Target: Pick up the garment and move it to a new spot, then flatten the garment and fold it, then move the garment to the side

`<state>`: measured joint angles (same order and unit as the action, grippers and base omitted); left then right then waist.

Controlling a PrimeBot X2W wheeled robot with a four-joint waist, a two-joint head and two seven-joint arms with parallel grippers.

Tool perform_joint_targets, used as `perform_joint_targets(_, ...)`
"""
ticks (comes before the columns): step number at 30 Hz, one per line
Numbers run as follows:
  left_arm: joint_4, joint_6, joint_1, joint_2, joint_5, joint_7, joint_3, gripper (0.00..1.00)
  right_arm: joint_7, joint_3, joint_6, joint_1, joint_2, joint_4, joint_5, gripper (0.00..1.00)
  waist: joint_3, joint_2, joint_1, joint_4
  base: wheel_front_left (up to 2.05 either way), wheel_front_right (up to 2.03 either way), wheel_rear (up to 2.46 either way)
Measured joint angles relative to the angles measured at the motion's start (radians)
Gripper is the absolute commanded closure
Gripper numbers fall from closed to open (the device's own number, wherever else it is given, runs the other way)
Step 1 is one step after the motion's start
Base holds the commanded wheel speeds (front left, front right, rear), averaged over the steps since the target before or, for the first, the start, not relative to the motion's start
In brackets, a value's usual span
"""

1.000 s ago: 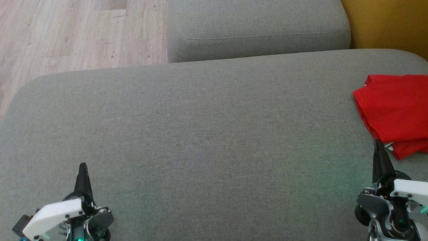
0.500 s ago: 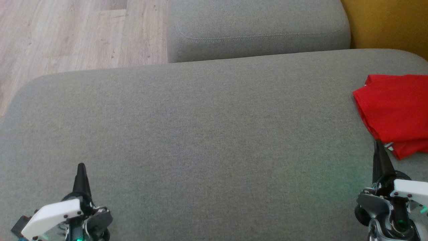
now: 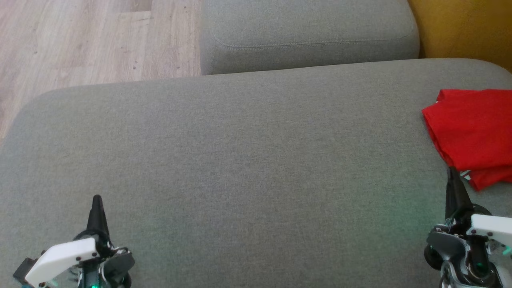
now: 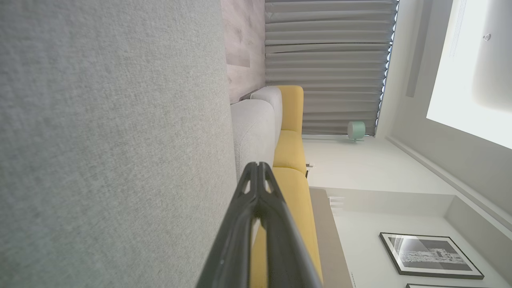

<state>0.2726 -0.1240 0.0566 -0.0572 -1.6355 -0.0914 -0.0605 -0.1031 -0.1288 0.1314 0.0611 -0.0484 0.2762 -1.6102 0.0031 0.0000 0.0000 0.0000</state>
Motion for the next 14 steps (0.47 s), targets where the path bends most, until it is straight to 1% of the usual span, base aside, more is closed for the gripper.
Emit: perform_joint_targets(14,0.0,0.0,0.0,0.002,0.002,-0.005,-0.002,1.0,0.0,-0.002,0.0,0.0,0.0,0.0,0.0,1.0,0.0,0.0,0.0,0.0,0.0,0.0,0.0)
